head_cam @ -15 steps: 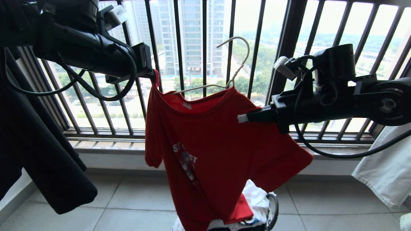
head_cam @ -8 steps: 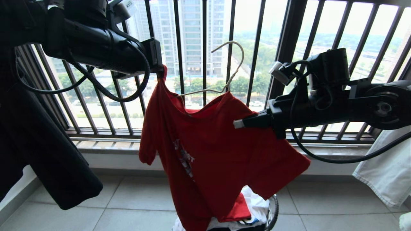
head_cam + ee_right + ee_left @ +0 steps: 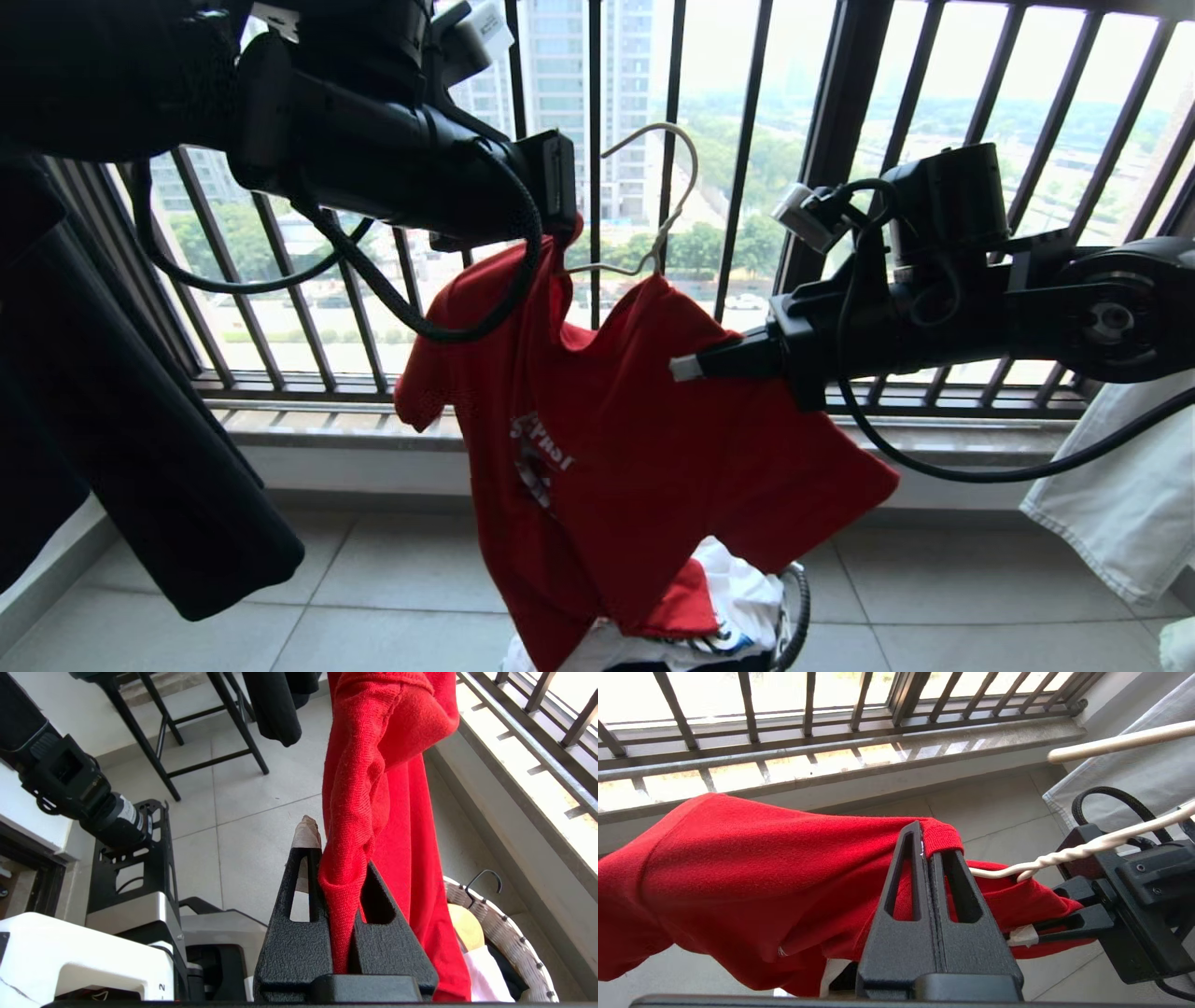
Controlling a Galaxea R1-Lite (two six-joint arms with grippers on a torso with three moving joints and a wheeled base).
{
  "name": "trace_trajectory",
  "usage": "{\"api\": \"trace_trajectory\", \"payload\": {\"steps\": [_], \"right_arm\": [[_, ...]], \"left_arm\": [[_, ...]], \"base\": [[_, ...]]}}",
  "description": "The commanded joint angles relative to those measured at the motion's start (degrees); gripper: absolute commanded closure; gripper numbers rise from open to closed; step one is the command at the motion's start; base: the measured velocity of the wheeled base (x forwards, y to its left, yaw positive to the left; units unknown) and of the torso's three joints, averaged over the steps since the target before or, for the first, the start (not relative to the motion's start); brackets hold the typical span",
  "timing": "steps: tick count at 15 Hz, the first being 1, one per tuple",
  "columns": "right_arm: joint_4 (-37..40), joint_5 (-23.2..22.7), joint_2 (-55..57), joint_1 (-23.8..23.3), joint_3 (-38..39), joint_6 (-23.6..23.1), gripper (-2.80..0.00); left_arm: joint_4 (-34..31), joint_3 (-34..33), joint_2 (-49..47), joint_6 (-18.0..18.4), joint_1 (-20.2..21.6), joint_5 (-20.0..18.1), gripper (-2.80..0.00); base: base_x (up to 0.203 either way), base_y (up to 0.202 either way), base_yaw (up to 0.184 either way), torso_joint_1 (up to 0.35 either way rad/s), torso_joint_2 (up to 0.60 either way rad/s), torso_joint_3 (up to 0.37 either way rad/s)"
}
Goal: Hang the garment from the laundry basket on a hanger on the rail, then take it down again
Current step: Hang the clothes on the clothes rack
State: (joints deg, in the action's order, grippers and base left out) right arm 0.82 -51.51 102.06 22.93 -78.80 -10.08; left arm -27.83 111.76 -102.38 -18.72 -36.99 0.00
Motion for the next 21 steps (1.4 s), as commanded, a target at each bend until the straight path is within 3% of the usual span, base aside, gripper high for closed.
{"api": "trace_trajectory", "payload": {"steps": [1, 9, 12, 17, 21], "right_arm": [[-0.34, -0.37, 0.16, -0.37, -0.42, 1.38, 0.00], [-7.81, -0.88, 0.16, -0.17, -0.04, 11.44, 0.00], [-8.12, -0.88, 0.16, -0.43, -0.21, 11.66, 0.00], [-8.03, -0.88, 0.42, 0.10, -0.04, 11.66, 0.00], [-8.03, -0.88, -0.38, 0.10, 0.15, 11.66, 0.00]], "left_arm": [[0.02, -0.05, 1.22, -0.32, -2.17, 0.33, 0.00], [0.21, -0.23, 4.21, -2.80, -7.87, 0.52, 0.00], [-1.80, -0.23, 5.57, -3.10, -9.74, 1.10, 0.00], [-1.92, -0.18, 6.22, -2.97, -16.15, 5.48, 0.00], [-1.85, -0.23, 4.72, -2.65, -15.42, 7.08, 0.00]], "base": [[0.000, 0.000, 0.000, 0.000, 0.00, 0.000], [0.000, 0.000, 0.000, 0.000, 0.00, 0.000], [0.000, 0.000, 0.000, 0.000, 0.00, 0.000], [0.000, 0.000, 0.000, 0.000, 0.00, 0.000], [0.000, 0.000, 0.000, 0.000, 0.00, 0.000]]}}
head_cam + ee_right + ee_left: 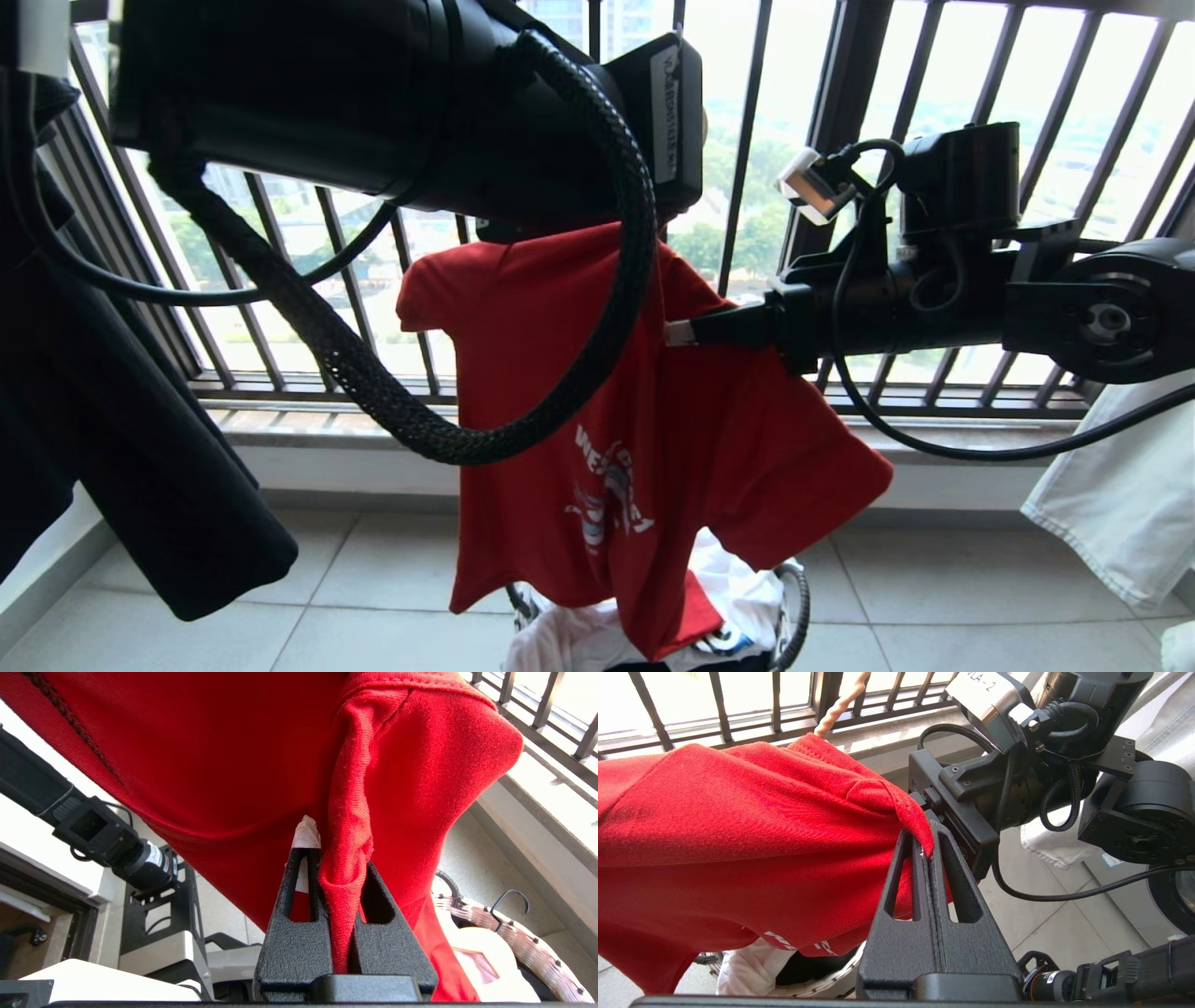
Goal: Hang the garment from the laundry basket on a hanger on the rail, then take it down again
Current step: Hang the clothes on the clothes rack
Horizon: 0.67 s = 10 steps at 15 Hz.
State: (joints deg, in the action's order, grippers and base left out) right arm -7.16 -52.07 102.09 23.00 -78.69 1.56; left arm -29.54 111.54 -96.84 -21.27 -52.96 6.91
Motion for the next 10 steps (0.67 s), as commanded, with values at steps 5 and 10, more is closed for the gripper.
{"api": "trace_trajectory", "payload": {"steps": [5, 10], "right_arm": [[-0.05, -0.32, -1.11, -0.06, 0.20, 0.11, 0.00], [-0.21, -0.32, -1.28, -0.48, 0.05, 0.02, 0.00]], "left_arm": [[-0.35, -0.01, -0.10, 0.00, 0.75, 1.26, -2.80], [-7.19, -0.19, 2.03, -0.08, 0.58, 2.01, -2.80]], "base": [[0.000, 0.000, 0.000, 0.000, 0.00, 0.000], [0.000, 0.000, 0.000, 0.000, 0.00, 0.000]]}}
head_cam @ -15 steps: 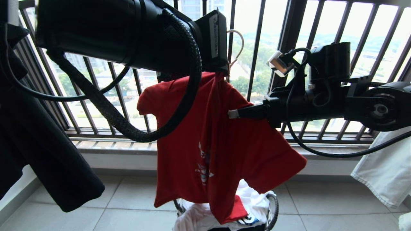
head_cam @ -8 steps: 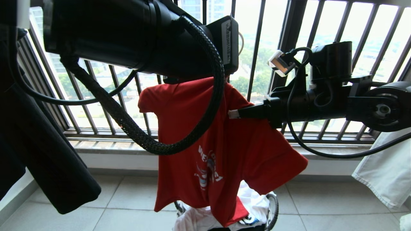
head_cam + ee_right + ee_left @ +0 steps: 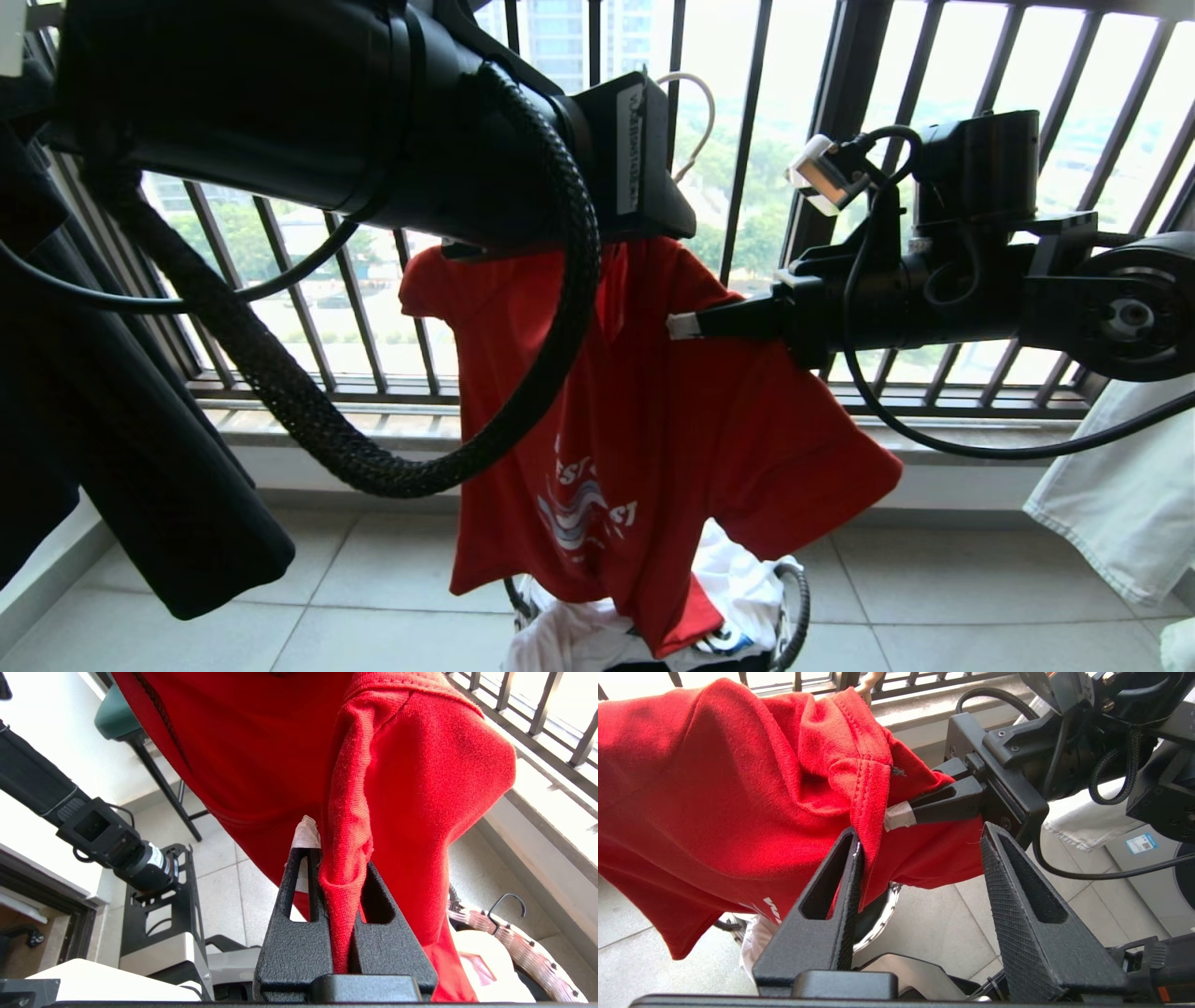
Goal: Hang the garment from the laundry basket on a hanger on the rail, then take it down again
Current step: Hang the clothes on the clothes rack, then hang the clothes rack on the clothesline
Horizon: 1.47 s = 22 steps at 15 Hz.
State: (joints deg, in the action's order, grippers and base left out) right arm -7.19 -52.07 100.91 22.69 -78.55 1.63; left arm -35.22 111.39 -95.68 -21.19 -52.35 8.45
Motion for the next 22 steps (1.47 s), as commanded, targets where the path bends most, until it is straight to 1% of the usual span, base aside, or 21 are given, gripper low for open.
{"api": "trace_trajectory", "payload": {"steps": [1, 3, 5, 6, 7, 8, 9, 10, 12, 14, 15, 16, 17, 18, 19, 22], "right_arm": [[-0.28, -0.32, -0.10, -0.43, -0.15, -0.05, 0.00], [-0.28, -0.32, -0.10, -1.05, -0.38, -0.05, 0.00], [-0.41, -0.32, 0.03, -1.20, -0.55, -0.05, 0.00], [-0.97, -0.32, 0.17, -1.36, -0.64, -0.05, 0.00], [-1.71, -0.23, 0.37, -1.50, -0.46, -0.05, 0.00], [-1.77, -0.23, 0.60, -1.56, -0.46, -0.05, 0.00], [-1.77, -0.08, 1.07, -1.59, -0.46, -0.16, 0.00], [-1.77, 0.53, 1.22, -1.61, -0.46, -0.22, 0.00], [-1.66, 3.26, 0.88, -3.12, -0.25, -0.15, 0.00], [-0.85, 6.06, -0.70, -5.28, -0.09, 0.27, 0.00], [-0.74, 7.16, -1.56, -5.32, -0.23, 0.78, 0.00], [-0.52, 10.74, -2.95, -5.36, -0.11, 1.34, 0.00], [0.54, 14.56, -4.44, -5.33, 0.42, 1.54, 0.00], [3.27, 16.94, -6.07, -5.36, 0.87, 1.89, 0.00], [5.27, 18.54, -7.57, -5.52, 1.32, 2.29, 0.00], [6.74, 22.21, -13.80, -5.92, 5.24, 2.67, 0.00]], "left_arm": [[-2.94, -0.06, 1.17, -0.35, -0.04, 1.15, -2.80], [-5.41, -0.29, 2.86, -0.73, -0.36, 1.50, -2.80], [-10.25, -0.42, 5.11, -2.80, -4.15, 1.95, -2.80], [-12.65, -0.47, 6.01, -4.33, -6.20, 3.58, -2.80], [-15.24, -0.61, 6.89, -5.82, -7.37, 6.93, -2.80], [-16.48, -1.55, 8.11, -7.46, -7.61, 8.87, -2.80], [-16.56, -3.35, 9.78, -8.47, -7.63, 9.29, -2.80], [-16.40, -5.33, 11.89, -9.35, -7.61, 9.40, 0.00], [-15.92, -8.54, 15.26, -10.41, -7.59, 9.53, 0.00], [-15.32, -12.19, 20.59, -10.14, -6.32, 9.54, 0.00], [-14.41, -13.77, 22.98, -9.46, -4.22, 9.47, 0.00], [-12.75, -15.44, 25.11, -7.74, -1.98, 9.42, 0.00], [-11.18, -16.25, 26.69, -5.22, -0.08, 9.40, 0.00], [-10.56, -16.46, 27.44, -3.87, 2.07, 9.35, 0.00], [-10.22, -16.55, 27.65, -3.33, 2.71, 9.36, 0.00], [-9.64, -17.39, 27.65, -3.29, 2.86, 9.36, 0.00]], "base": [[0.000, 0.000, 0.000, 0.000, 0.00, 0.000], [0.000, 0.000, 0.000, 0.000, 0.00, 0.000], [0.000, 0.000, 0.000, 0.000, 0.00, 0.000], [0.000, 0.000, 0.000, 0.000, 0.00, 0.000], [0.000, 0.000, 0.000, 0.000, 0.00, 0.000], [0.000, 0.000, 0.000, 0.000, 0.00, 0.000], [0.000, 0.000, 0.000, 0.000, 0.00, 0.000], [0.000, 0.000, 0.000, 0.000, 0.00, 0.000], [0.000, 0.000, 0.000, 0.000, 0.00, 0.000], [0.000, 0.000, 0.000, 0.000, 0.00, 0.000], [0.000, 0.000, 0.000, 0.000, 0.00, 0.000], [0.000, 0.000, 0.000, 0.000, 0.00, 0.000], [0.000, 0.000, 0.000, 0.000, 0.00, 0.000], [0.000, 0.000, 0.000, 0.000, 0.00, 0.000], [0.000, 0.000, 0.000, 0.000, 0.00, 0.000], [0.000, 0.000, 0.000, 0.000, 0.00, 0.000]]}}
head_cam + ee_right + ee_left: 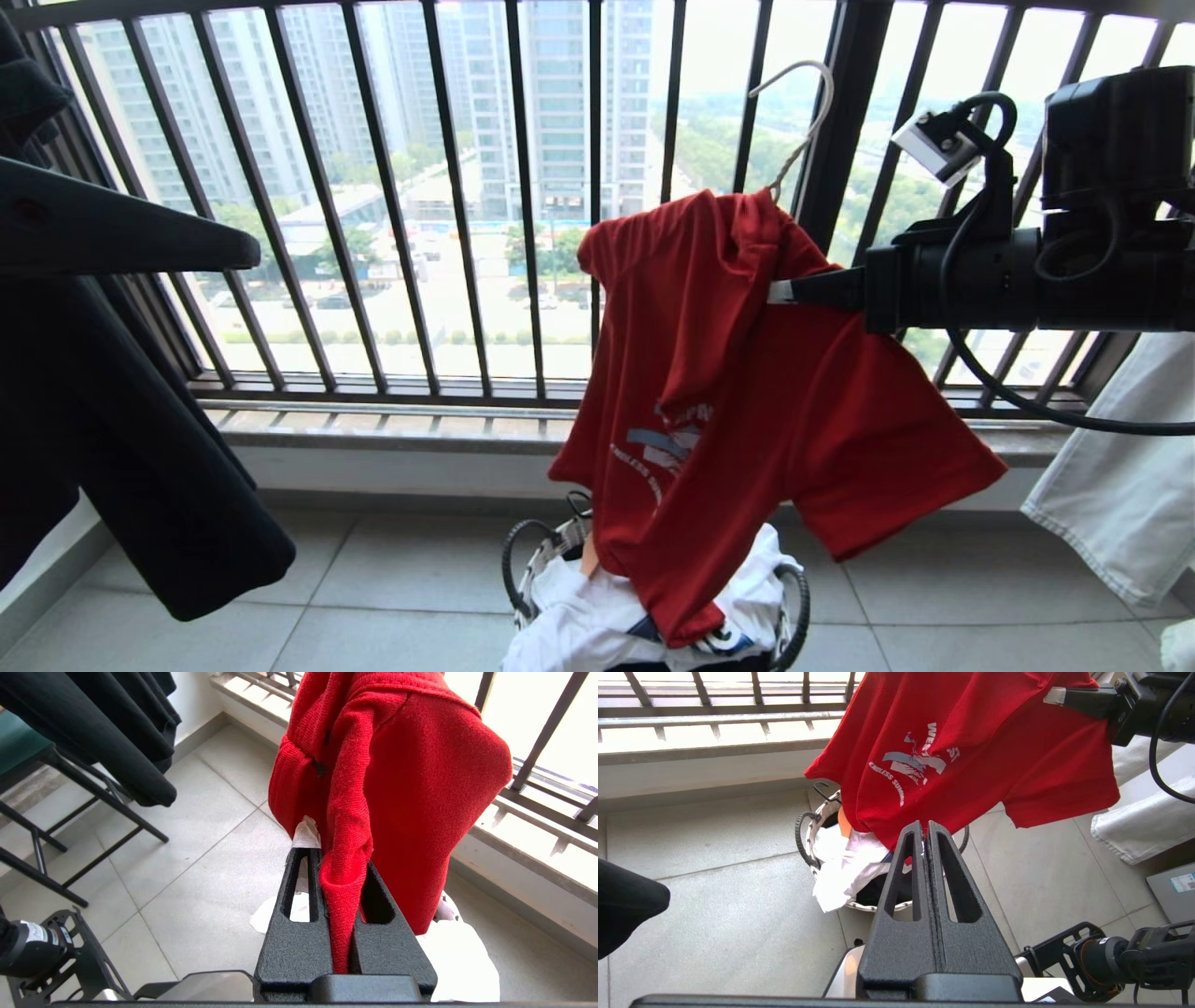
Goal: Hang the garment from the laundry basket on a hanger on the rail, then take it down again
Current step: Hang the clothes rack on the clothesline
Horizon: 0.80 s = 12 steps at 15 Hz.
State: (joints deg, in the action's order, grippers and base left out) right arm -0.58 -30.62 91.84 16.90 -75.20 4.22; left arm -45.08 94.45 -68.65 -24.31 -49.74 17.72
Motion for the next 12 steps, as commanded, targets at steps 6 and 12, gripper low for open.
{"api": "trace_trajectory", "payload": {"steps": [6, 12], "right_arm": [[1.05, 10.03, -18.15, -2.83, 9.50, 3.95, 0.00], [5.50, 15.37, -23.99, -3.76, 12.05, 4.04, 0.00]], "left_arm": [[3.92, -6.05, 1.67, 4.10, 4.29, -0.31, 0.00], [7.84, -10.31, 3.50, 16.08, 26.25, -17.21, 0.00]], "base": [[0.000, 0.000, 0.000, 0.000, 0.00, 0.000], [0.000, 0.000, 0.000, 0.000, 0.00, 0.000]]}}
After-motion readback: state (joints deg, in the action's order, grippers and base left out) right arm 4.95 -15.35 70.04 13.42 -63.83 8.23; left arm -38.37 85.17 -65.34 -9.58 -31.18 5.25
